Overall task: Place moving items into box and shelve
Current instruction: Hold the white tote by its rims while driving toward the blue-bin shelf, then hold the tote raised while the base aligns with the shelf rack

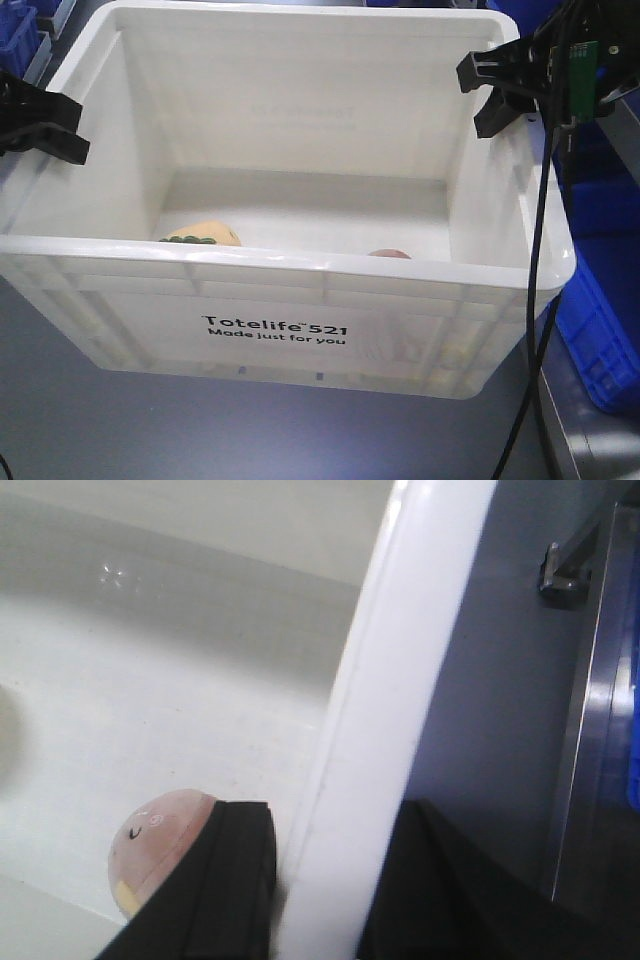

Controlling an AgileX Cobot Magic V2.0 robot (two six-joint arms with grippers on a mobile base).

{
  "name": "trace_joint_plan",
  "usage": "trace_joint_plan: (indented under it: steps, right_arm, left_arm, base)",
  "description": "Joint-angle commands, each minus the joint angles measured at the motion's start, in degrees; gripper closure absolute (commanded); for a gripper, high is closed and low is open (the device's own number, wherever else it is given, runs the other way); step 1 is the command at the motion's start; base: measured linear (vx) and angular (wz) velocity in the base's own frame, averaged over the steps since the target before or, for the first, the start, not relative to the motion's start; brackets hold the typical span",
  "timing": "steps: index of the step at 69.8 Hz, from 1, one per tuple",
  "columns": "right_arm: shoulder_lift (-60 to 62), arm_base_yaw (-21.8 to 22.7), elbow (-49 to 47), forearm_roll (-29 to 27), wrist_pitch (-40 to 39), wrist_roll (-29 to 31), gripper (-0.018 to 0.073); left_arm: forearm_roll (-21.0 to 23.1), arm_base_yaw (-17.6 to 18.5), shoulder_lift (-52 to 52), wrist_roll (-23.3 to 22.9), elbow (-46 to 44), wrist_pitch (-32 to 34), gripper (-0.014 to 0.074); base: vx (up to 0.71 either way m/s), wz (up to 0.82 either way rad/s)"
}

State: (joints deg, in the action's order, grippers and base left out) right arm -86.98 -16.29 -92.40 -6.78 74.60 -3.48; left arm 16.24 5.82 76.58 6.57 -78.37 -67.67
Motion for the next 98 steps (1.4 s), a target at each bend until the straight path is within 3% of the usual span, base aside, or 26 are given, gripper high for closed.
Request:
trace_joint_plan:
  steps: [1, 98]
  right_arm:
    - [2.96, 0.00, -2.67, -3.00, -4.29, 2.14, 0.0571]
    - [2.96, 0.00, -2.67, -2.95, -4.30, 2.14, 0.0571]
  left_arm:
    - [4.03, 0.38, -2.34, 0.53, -2.70, 5.09, 0.0613]
    - [4.03, 0.38, -2.34, 0.53, -2.70, 5.09, 0.0613]
  base:
    - [0.47, -0.08]
    - [0.47, 0.08]
